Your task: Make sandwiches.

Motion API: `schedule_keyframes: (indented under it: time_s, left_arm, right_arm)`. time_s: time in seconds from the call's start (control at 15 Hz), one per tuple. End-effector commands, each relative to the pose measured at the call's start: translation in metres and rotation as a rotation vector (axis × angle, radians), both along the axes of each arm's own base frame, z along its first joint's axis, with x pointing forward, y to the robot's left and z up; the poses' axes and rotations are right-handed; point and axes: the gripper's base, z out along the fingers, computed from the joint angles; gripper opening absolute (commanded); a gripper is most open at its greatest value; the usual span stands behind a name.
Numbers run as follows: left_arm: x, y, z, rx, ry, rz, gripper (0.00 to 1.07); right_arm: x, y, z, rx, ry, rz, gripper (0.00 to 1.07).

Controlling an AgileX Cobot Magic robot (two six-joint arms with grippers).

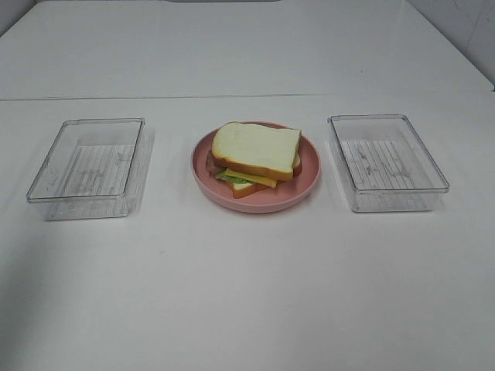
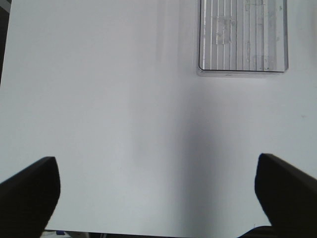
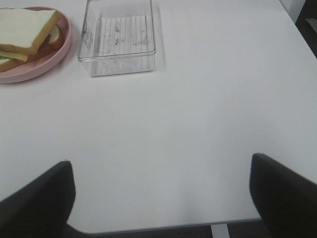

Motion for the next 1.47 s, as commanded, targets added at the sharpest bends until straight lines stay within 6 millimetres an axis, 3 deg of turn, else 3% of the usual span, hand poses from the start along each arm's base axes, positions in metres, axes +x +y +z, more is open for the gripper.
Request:
schedule_keyframes:
  time_s: [0.07, 0.2, 0.27, 0.4, 0.73, 0.93, 1.47]
  left_arm:
    - [-0.031, -0.002, -0.008, -0.003, -0.057, -0.001, 1.0]
    - [-0.074, -0.005, -0.021, -0.004, -0.155, 0.008, 1.0]
    - [-0.08, -0.005, -0.025, -0.005, -0.167, 0.01, 1.0]
    - [-0.116, -0.007, -0.048, -0.001, -0.225, 0.021, 1.0]
    - [-0.168, -0.006, -0.072, 0.073, -0.4, 0.017, 1.0]
    - [-0.174, -0.007, -0.087, 0.106, -0.431, -0.016, 1.0]
    - [-0.173, -0.009, -0.088, 0.102, -0.429, -0.047, 1.0]
  right_arm:
    - [-0.004, 0.0, -0.001, -0.006, -0.038, -0.002, 0.92]
    - [-0.004, 0.0, -0.001, -0.006, -0.038, -0.002, 0.92]
    - [-0.004, 0.0, -0.001, -0.006, -0.038, -0.002, 0.92]
    - [-0.004, 0.0, -0.001, -0.006, -0.038, -0.002, 0.92]
    - [-0.004, 0.0, -0.001, -0.006, -0.038, -0.002, 0.92]
    - [-0.004, 0.0, -0.001, -0.006, -0.038, -0.002, 0.92]
    - [-0.003, 0.0, -0.001, -0.003, -0.036, 0.0, 0.92]
